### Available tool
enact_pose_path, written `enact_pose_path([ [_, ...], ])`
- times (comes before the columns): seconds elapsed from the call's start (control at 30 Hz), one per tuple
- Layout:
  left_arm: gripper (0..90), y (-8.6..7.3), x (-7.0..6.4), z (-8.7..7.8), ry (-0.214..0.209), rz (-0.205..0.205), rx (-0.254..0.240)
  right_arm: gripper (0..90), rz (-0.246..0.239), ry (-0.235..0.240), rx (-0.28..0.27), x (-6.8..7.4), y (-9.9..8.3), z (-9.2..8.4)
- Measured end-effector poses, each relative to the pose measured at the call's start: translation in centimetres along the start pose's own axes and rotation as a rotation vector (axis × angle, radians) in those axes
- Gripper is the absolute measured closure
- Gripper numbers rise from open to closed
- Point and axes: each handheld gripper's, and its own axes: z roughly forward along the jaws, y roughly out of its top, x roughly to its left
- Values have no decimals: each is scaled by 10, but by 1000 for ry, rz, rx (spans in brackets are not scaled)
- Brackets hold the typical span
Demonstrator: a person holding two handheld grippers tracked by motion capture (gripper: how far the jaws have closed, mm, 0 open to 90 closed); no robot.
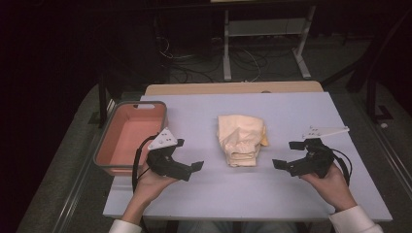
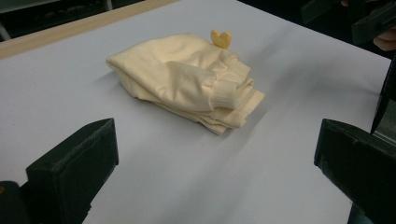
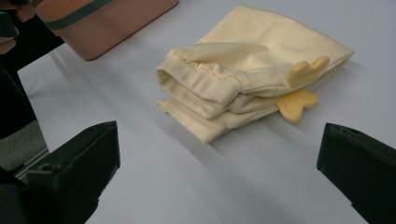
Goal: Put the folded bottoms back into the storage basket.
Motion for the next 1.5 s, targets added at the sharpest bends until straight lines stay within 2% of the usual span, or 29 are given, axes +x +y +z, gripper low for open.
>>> enact_pose_path([
  [0.5, 0, 20, 7, 10, -9, -17, -6, 0, 23, 13, 15, -10, 8, 14],
  [1.5, 0, 39, 25, 36, 2, -47, -6, 0, 55, 33, -10, -24, 19, 29],
])
